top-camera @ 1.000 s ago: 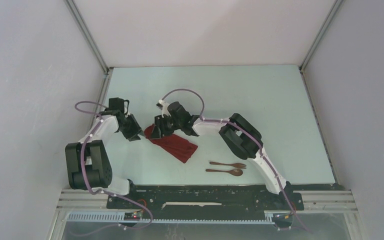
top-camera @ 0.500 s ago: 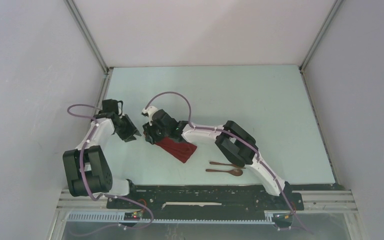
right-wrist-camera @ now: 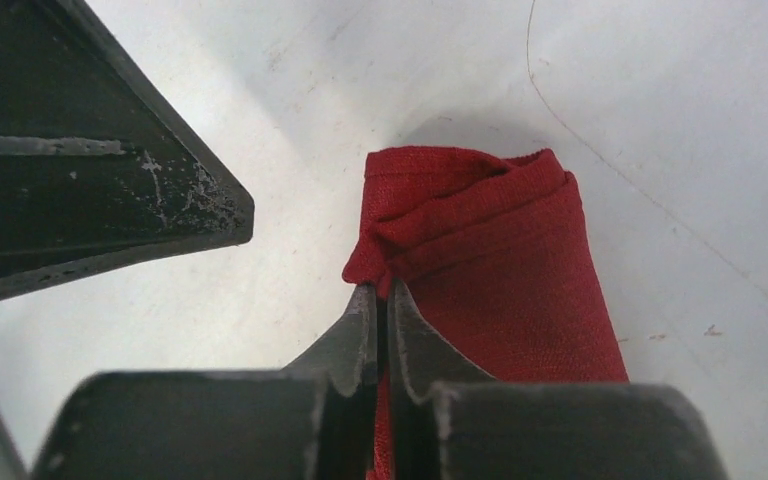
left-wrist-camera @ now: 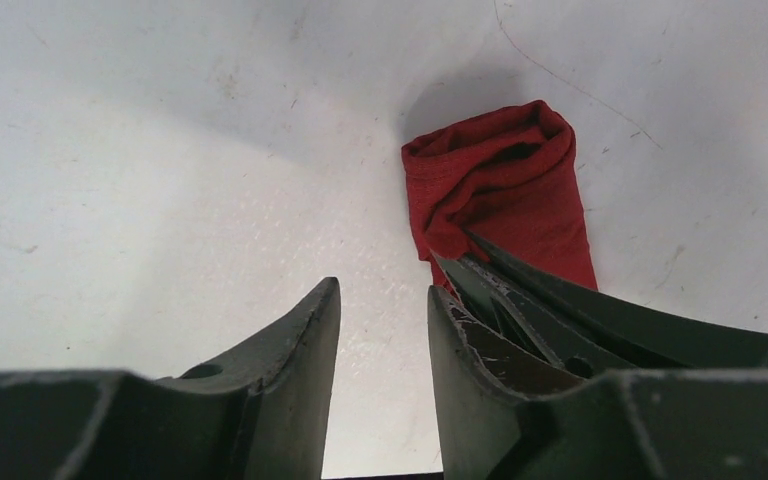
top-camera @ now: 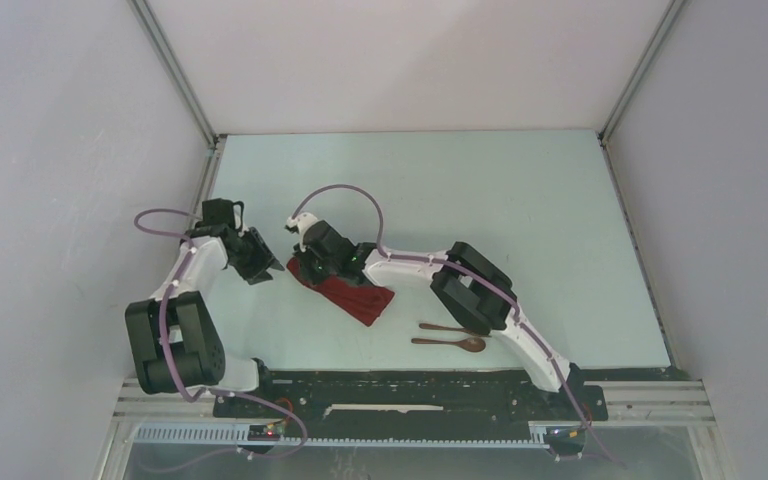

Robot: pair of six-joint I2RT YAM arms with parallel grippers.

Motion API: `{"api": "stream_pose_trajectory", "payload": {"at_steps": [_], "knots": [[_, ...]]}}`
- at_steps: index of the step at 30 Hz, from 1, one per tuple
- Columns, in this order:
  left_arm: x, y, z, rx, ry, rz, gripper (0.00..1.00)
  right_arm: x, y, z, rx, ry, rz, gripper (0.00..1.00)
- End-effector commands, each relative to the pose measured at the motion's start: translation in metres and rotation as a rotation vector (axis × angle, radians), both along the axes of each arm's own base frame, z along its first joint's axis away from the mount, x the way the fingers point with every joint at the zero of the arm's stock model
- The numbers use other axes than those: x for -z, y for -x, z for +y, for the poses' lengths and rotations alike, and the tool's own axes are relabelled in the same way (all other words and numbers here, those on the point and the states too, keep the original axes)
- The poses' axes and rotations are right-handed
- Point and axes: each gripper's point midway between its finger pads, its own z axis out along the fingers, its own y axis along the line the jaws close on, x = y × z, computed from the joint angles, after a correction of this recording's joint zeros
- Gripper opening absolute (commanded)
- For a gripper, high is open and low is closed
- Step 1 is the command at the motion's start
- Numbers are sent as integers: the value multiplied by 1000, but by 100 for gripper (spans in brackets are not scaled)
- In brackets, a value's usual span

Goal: Fold the napkin into a case and place the utensils inside
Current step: Stuff the top corner of the smaller-rectangle-folded napkin into the folded napkin.

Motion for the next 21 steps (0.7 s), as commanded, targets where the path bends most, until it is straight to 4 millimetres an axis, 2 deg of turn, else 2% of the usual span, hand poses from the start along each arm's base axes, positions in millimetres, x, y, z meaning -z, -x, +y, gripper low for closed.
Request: {"api": "stream_pose_trajectory", "payload": {"at_steps": [1, 4, 8, 13, 21], "knots": [[-5, -7, -12, 64, 26, -22, 45, -57, -6, -1, 53, -170, 103, 0], [-8, -14, -25, 129, -6, -8, 43, -60, -14, -9, 126, -222, 196, 0], [-1, -22, -34, 162, -58, 30, 28, -59, -24, -17, 212, -277, 286, 0], [0, -30, -41, 226, -171, 65, 29, -60, -29, -16, 254, -301, 322, 0], [14, -36, -52, 316, -261, 164, 27, -67, -31, -15, 269, -315, 315, 0]]}}
